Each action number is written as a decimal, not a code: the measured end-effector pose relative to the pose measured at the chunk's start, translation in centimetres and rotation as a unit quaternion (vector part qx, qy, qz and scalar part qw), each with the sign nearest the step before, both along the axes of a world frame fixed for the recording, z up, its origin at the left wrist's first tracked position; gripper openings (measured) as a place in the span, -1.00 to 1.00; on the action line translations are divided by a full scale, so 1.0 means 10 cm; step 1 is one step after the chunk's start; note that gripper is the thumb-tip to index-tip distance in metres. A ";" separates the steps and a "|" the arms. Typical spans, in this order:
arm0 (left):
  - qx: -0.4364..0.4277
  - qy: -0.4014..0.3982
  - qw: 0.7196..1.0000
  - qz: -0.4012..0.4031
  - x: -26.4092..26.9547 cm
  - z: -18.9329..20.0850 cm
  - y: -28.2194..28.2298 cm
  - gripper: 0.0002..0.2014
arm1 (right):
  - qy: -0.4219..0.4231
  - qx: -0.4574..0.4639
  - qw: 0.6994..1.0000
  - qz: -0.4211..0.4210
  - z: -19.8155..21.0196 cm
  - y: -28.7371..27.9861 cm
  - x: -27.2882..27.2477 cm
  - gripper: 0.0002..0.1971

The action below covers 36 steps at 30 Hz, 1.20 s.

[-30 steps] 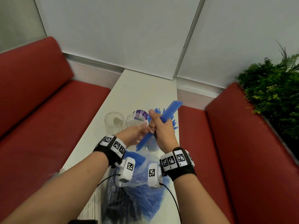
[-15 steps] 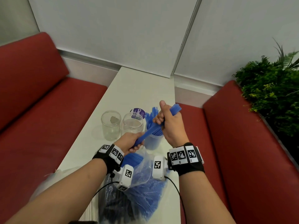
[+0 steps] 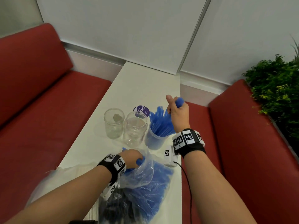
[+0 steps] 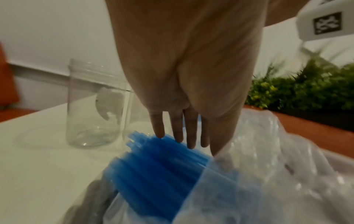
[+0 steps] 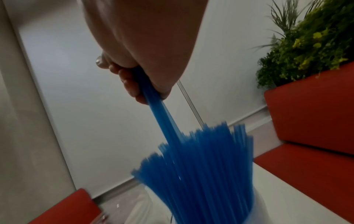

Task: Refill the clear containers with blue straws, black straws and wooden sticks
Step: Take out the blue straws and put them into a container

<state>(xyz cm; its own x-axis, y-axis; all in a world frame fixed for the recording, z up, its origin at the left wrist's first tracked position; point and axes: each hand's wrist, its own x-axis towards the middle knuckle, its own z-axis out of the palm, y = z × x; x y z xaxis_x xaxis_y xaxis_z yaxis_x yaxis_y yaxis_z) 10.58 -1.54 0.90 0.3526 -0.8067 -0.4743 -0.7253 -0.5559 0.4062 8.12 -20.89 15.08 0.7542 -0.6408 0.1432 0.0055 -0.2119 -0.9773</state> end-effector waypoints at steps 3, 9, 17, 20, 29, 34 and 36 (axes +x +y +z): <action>0.068 -0.099 0.990 -0.073 -0.05 -0.03 -0.01 -0.84 | 0.028 0.011 1.000 -0.007 -0.25 0.04 0.02 -0.54; 0.102 -0.197 0.969 -0.111 -0.04 -0.13 -0.04 -0.71 | 0.035 0.037 0.998 -0.046 -0.58 0.04 0.01 -0.68; 0.142 -0.220 0.956 -0.129 -0.01 -0.07 -0.13 -0.71 | -0.042 -0.118 0.983 -0.136 -0.45 0.02 0.04 -0.91; 0.145 -0.203 0.962 -0.111 0.00 -0.04 -0.13 -0.73 | 0.125 -0.305 0.941 -0.073 -0.62 0.06 0.03 -0.66; 0.159 -0.204 0.960 -0.104 -0.04 -0.02 -0.01 -0.77 | 0.391 -0.341 0.855 -0.006 -0.77 0.12 -0.01 0.14; 0.175 -0.168 0.965 -0.097 -0.05 0.02 -0.02 -0.72 | 0.336 -0.322 0.885 -0.009 -0.62 0.05 0.11 -0.45; 0.180 -0.149 0.969 -0.081 -0.05 0.06 -0.03 -0.70 | 0.273 -0.294 0.916 -0.015 -0.52 0.00 0.15 -0.64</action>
